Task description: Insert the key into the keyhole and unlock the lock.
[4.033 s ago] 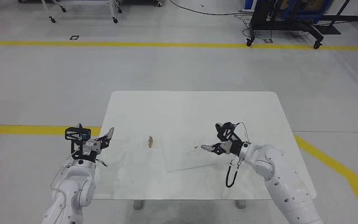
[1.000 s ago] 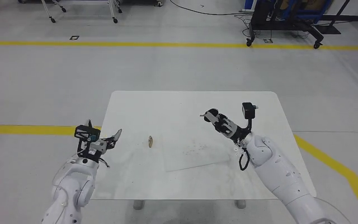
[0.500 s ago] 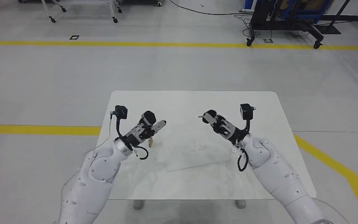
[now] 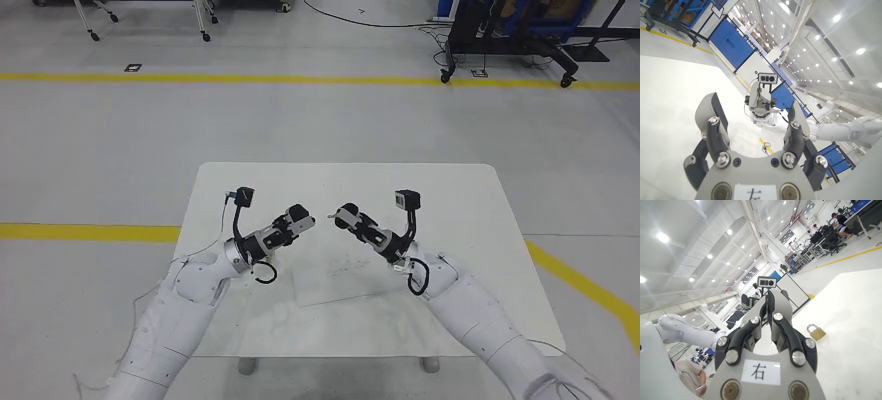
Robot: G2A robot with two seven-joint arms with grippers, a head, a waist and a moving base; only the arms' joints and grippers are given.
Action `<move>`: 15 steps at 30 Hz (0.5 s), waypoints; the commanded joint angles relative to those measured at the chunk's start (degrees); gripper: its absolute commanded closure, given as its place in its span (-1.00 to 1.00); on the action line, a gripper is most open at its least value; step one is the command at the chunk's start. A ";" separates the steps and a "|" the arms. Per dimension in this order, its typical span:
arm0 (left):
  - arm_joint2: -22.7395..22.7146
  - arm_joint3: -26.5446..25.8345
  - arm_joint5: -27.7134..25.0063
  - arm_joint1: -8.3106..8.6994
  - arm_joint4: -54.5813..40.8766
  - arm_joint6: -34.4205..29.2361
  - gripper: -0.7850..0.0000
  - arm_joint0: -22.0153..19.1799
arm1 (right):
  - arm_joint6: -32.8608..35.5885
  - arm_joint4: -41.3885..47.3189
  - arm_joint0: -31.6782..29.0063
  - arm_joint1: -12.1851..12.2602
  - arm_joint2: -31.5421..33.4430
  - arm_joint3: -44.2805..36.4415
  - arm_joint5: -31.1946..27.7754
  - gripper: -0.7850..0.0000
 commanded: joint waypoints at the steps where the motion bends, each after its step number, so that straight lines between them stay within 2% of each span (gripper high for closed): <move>1: 0.91 0.44 -0.47 -0.17 0.58 0.24 -0.37 -0.42 | 1.89 2.05 1.14 -0.56 -1.27 1.65 0.19 1.00; 4: 1.67 0.82 -1.39 -0.31 2.26 0.78 -0.22 -1.03 | 2.77 4.29 2.36 -1.37 -2.24 3.79 -0.54 1.00; 7: 2.00 1.11 -1.66 -0.38 2.87 1.47 0.12 -1.27 | 3.16 5.38 3.22 -2.00 -2.70 5.44 -1.34 1.00; 15: 1.99 1.44 -1.57 -0.29 4.40 2.38 0.33 -1.73 | 7.88 7.13 4.19 -2.98 -4.15 7.38 -1.36 1.00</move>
